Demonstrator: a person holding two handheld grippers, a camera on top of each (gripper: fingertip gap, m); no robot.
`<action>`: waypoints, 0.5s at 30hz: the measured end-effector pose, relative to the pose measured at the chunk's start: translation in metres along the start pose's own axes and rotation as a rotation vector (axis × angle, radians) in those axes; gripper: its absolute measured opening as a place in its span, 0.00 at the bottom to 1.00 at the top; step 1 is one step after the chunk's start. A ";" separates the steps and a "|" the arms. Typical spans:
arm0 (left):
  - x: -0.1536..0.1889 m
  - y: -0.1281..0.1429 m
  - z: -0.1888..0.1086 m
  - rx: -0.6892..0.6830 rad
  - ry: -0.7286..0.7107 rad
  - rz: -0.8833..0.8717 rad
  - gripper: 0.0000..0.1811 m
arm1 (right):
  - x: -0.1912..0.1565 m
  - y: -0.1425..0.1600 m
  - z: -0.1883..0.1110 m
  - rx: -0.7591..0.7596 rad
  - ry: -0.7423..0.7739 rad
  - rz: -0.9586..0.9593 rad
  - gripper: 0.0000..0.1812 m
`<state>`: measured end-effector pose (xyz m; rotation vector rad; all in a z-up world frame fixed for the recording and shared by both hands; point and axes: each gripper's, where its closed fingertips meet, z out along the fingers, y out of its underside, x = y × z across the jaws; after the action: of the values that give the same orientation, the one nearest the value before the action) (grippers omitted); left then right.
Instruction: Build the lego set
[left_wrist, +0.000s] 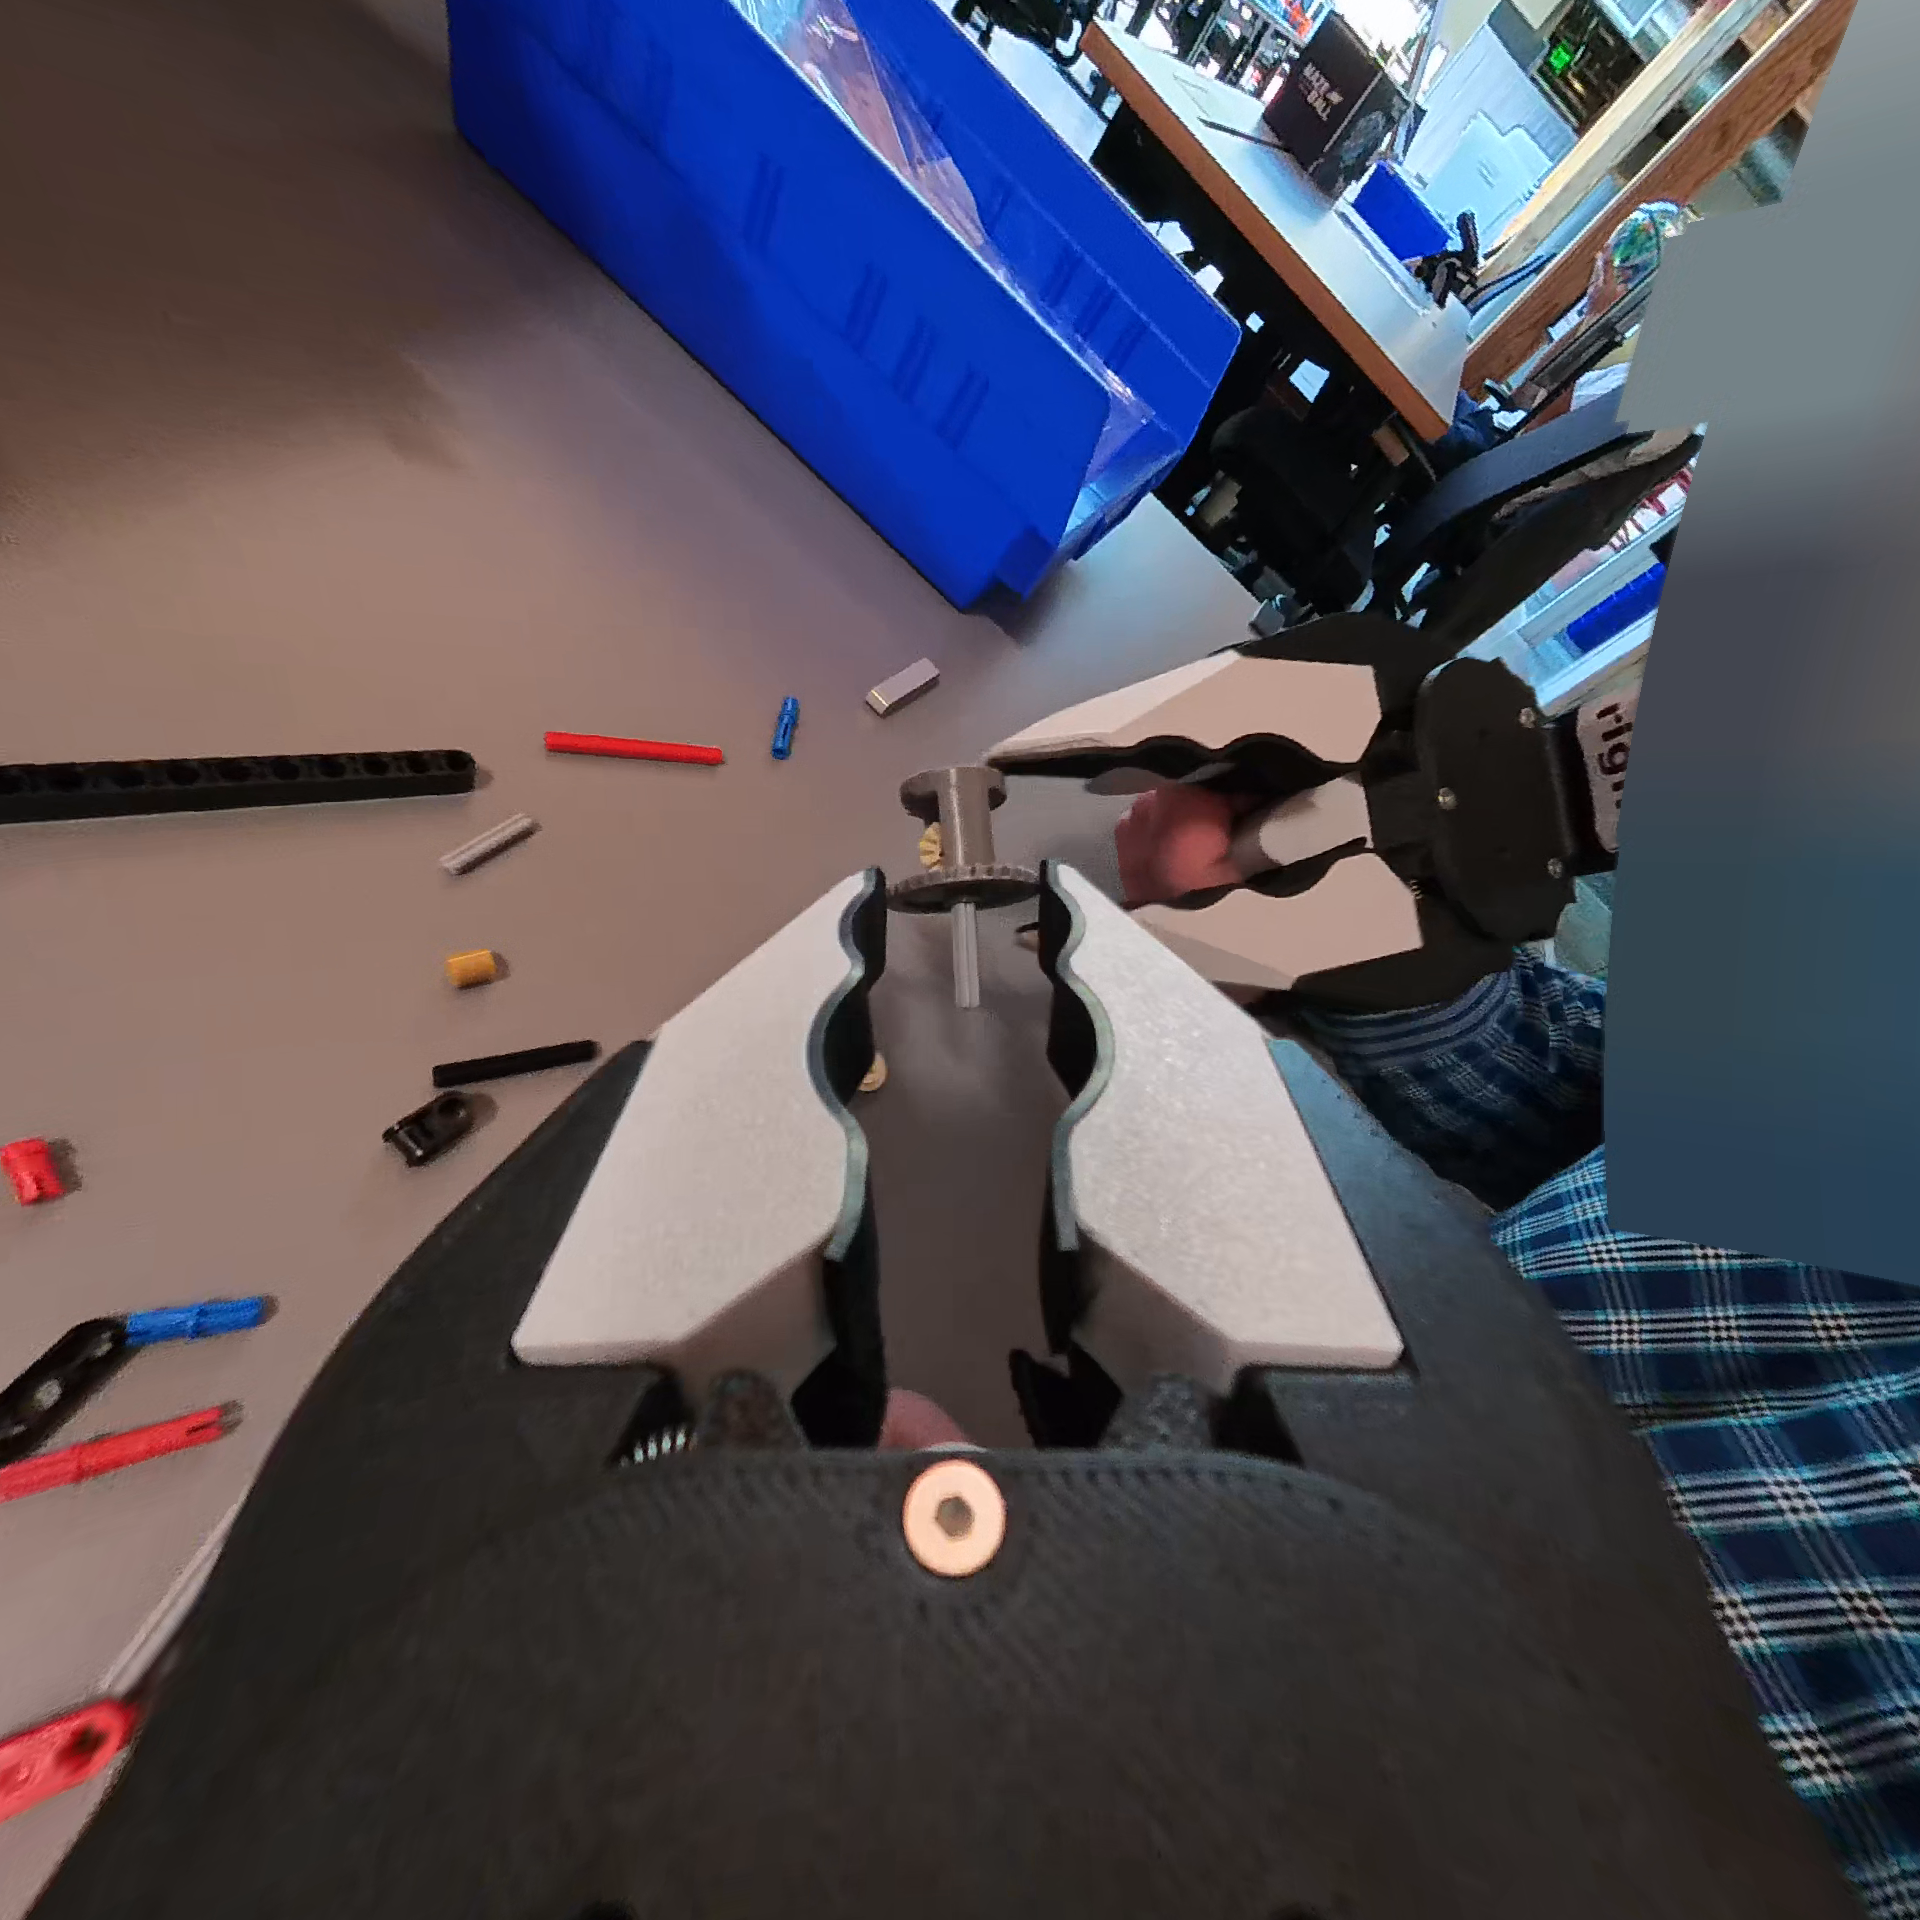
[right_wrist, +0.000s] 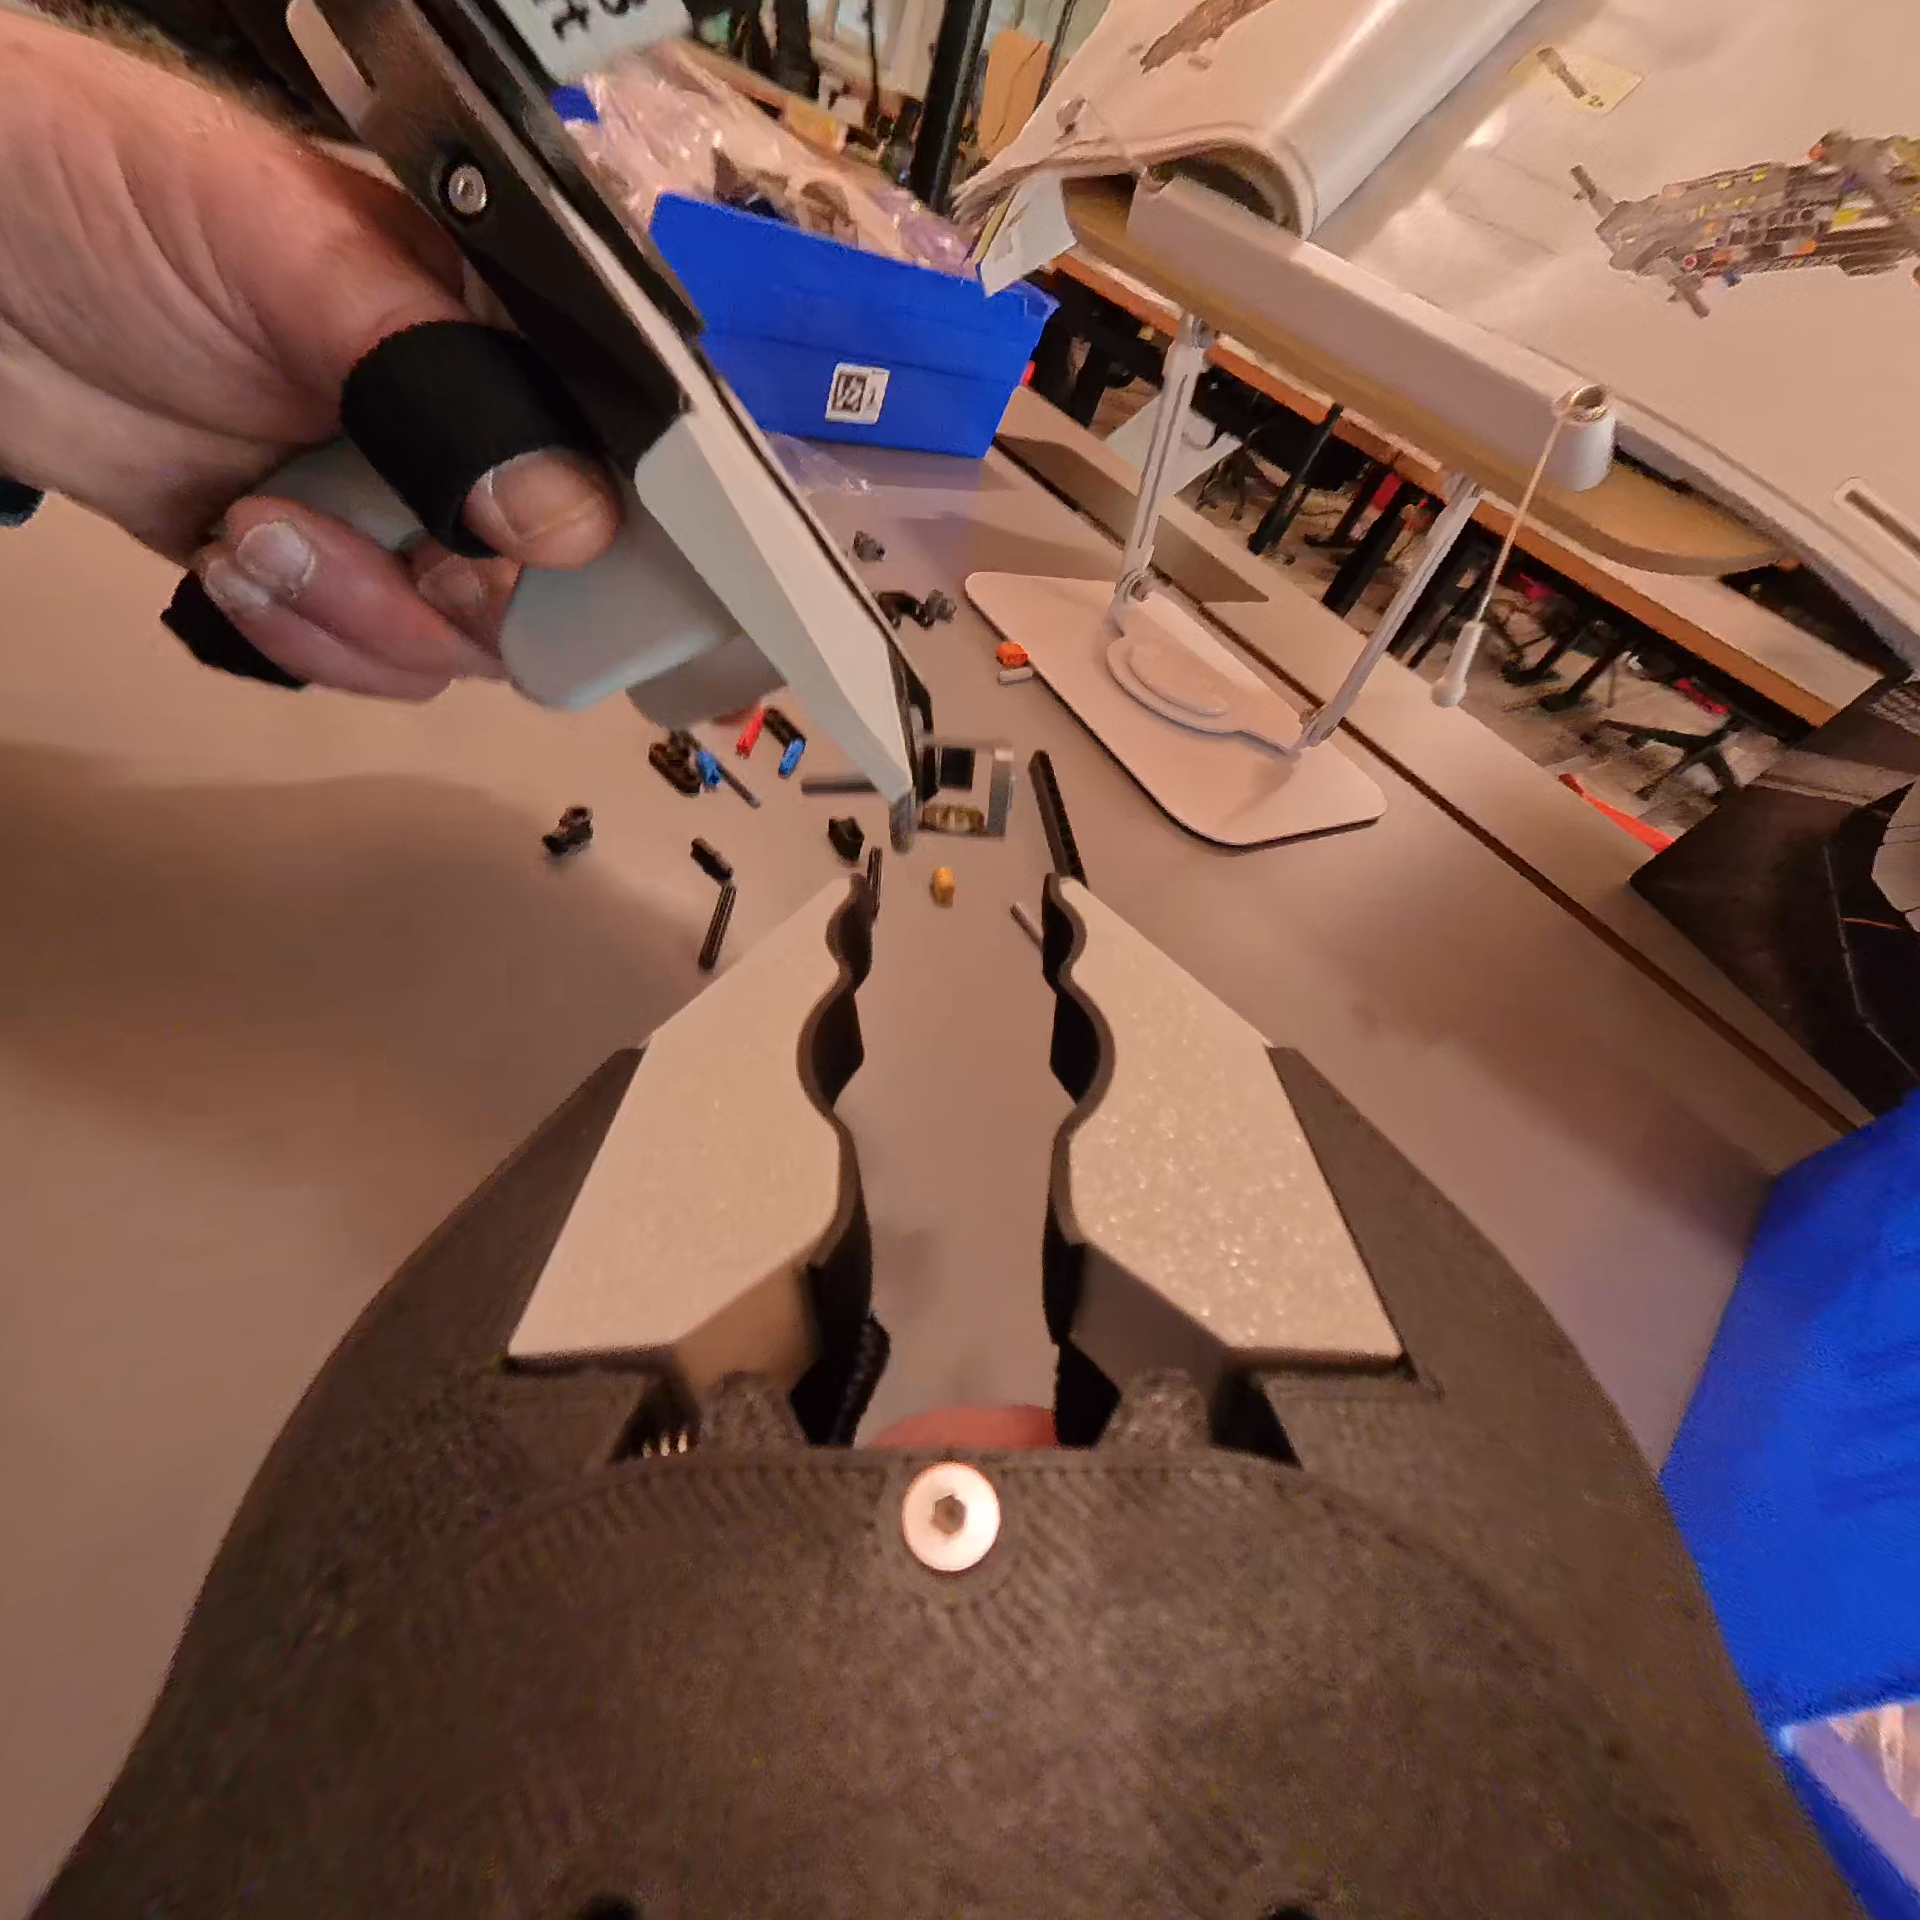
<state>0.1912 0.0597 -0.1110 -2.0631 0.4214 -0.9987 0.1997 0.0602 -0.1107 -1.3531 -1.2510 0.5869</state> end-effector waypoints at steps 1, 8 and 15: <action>-0.001 -0.001 -0.002 0.003 -0.005 0.001 0.15 | -0.002 0.004 -0.002 -0.026 -0.029 -0.001 0.16; -0.011 0.001 -0.015 0.017 -0.047 -0.003 0.15 | -0.042 0.055 0.006 -0.314 -0.272 -0.049 0.13; -0.018 0.006 -0.024 0.033 -0.061 -0.030 0.15 | -0.045 0.068 0.017 -0.415 -0.277 -0.024 0.08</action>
<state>0.1615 0.0547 -0.1159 -2.0698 0.3412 -0.9510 0.1929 0.0406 -0.1915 -1.6336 -1.6788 0.5275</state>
